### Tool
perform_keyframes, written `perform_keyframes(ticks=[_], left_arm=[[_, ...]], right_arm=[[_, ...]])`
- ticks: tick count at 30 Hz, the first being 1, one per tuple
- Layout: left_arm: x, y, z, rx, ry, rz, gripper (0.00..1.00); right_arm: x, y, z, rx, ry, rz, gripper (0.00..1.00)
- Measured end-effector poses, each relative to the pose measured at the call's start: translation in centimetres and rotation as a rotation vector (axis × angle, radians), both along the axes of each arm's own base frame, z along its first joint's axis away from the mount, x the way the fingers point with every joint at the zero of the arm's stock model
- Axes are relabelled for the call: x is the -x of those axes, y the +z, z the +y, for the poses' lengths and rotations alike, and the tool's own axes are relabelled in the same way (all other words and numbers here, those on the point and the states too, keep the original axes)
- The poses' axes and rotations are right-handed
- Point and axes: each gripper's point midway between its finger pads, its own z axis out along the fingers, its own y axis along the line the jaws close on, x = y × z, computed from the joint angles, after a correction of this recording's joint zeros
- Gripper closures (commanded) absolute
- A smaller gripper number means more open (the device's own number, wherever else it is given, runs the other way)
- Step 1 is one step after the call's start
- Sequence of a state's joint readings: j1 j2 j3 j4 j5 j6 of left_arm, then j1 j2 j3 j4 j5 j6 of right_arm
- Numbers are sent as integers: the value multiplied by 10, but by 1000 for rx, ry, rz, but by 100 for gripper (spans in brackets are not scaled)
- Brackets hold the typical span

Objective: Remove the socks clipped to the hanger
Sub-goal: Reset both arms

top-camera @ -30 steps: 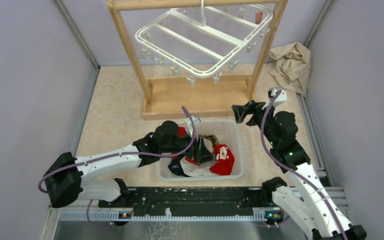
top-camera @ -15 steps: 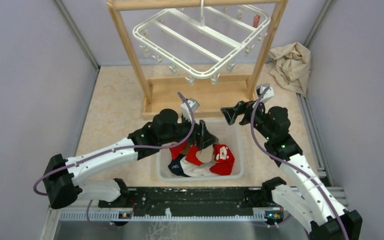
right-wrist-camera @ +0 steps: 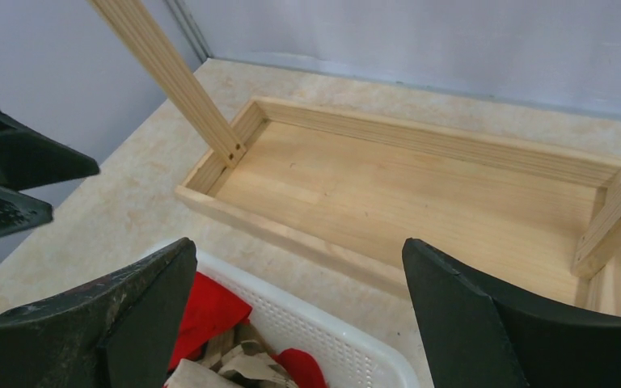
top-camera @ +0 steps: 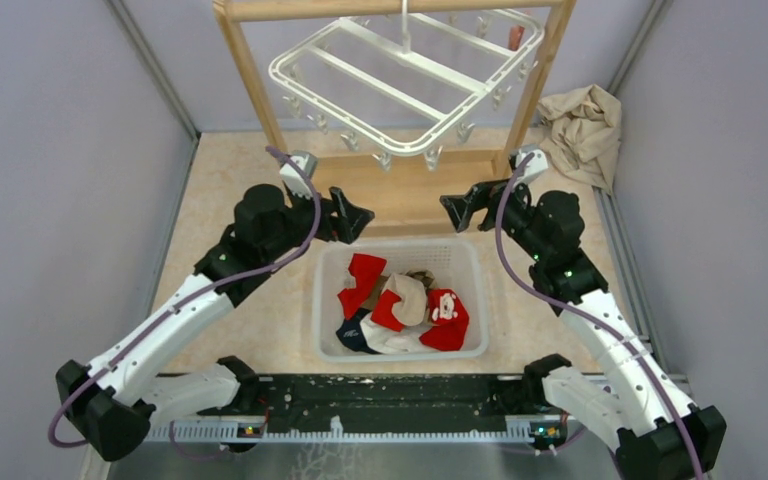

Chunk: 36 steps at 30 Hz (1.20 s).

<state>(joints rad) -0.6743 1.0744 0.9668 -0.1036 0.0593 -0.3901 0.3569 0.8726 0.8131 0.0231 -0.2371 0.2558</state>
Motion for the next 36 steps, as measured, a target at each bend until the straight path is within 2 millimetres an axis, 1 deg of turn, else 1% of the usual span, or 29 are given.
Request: perform_keyframes(ticks=[4,7,13,23,28,31,32,33,35,36], left_arm=[[-2,20,28,5,70,-57,1],[-5,25,44,-5,119,-74,1],[-10,20,62,-42,178,-64,1],[-12,28,87,-64,261,-88,1],[-16,28,105,-92,320,-97,1],[-20,26,115,-106,358,-93,1],[-22,25,118,-109,369,-91,1],[-23,25,121,-110,380,-89,1],[-27,20,128,-111,402,-86,1],[-28,15,131,-114,414,-80,1]], right_arm=[[-2,4,-5,26,-22,-13,2],[-3,1,-7,39,-32,-7,1],[-2,0,-14,63,-64,-12,1],[-1,2,-30,82,-131,-21,1],[-9,-1,-51,87,-209,-4,1],[-15,-2,-74,70,-284,15,2],[-15,-2,-77,62,-294,17,2],[-17,-1,-90,52,-337,21,2],[-14,1,-102,34,-383,16,2],[-11,1,-106,27,-403,10,1]])
